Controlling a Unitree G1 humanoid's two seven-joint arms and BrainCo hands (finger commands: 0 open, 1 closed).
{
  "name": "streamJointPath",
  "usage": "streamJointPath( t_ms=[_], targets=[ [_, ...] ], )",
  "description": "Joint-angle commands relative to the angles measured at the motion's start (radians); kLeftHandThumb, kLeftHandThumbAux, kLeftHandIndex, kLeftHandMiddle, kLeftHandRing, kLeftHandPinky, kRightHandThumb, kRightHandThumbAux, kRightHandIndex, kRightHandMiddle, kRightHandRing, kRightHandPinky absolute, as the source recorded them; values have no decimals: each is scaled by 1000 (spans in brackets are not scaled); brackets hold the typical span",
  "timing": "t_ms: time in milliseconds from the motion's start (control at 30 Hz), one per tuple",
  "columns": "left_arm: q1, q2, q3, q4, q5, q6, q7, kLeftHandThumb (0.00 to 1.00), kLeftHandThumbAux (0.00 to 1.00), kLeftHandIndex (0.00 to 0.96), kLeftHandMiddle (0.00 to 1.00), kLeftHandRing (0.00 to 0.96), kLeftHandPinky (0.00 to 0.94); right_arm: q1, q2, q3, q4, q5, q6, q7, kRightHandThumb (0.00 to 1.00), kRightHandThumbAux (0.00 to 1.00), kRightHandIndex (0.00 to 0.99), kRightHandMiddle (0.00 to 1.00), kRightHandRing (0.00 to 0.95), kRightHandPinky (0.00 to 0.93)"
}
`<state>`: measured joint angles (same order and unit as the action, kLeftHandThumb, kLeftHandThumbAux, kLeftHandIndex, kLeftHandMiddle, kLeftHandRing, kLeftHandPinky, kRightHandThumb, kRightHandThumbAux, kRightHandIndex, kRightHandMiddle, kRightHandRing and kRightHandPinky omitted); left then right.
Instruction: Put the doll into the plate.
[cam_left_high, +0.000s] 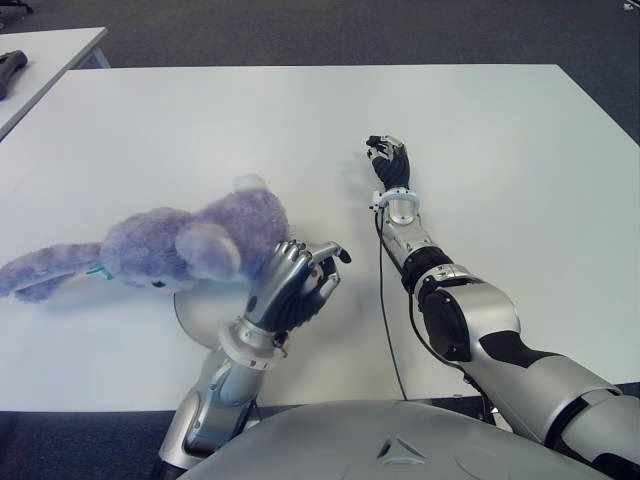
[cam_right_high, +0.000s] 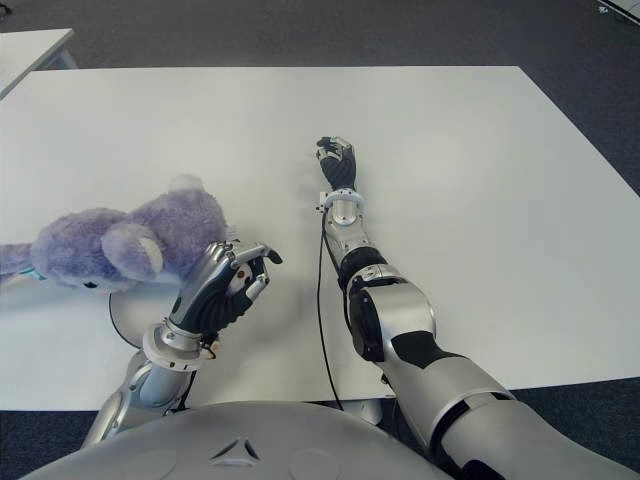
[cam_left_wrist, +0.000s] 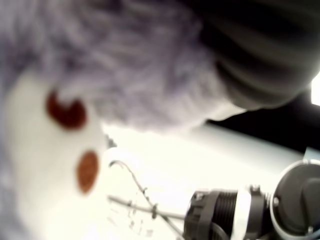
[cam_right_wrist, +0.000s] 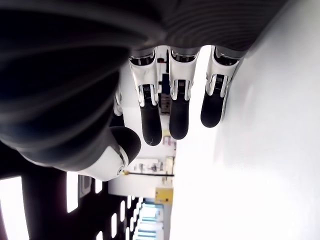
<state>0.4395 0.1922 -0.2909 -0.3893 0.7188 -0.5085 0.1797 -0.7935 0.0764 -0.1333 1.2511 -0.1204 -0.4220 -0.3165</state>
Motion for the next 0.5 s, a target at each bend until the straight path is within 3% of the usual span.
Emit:
streamJointPath(
  t_ms=[33,133,167,400,433,500],
  targets=[
    [48,-18,-29,166,26,30,62,729,681,427,624,641,606,191,128,-4,116,6,116,0,705,739,401,250,207,199],
    [65,-23,-32,176,22,34,76,725,681,424,567,577,522,192,127,-1,116,3,116,-3,704,739,401,248,205,196],
    [68,-23,-33,178,22,36,78,721,682,422,510,515,463,192,127,0,117,2,116,-3,704,738,402,247,204,195],
    [77,-18,-42,191,10,44,70,704,691,409,345,336,309,192,125,6,117,-3,116,-5,701,738,403,245,207,204],
    [77,-17,-43,194,7,44,69,637,520,249,318,313,295,192,125,7,117,-3,117,-5,700,738,403,245,208,207],
    [73,-15,-45,208,-2,41,68,591,484,167,280,284,278,191,124,8,117,-4,119,-5,700,738,403,245,209,208]
  ],
)
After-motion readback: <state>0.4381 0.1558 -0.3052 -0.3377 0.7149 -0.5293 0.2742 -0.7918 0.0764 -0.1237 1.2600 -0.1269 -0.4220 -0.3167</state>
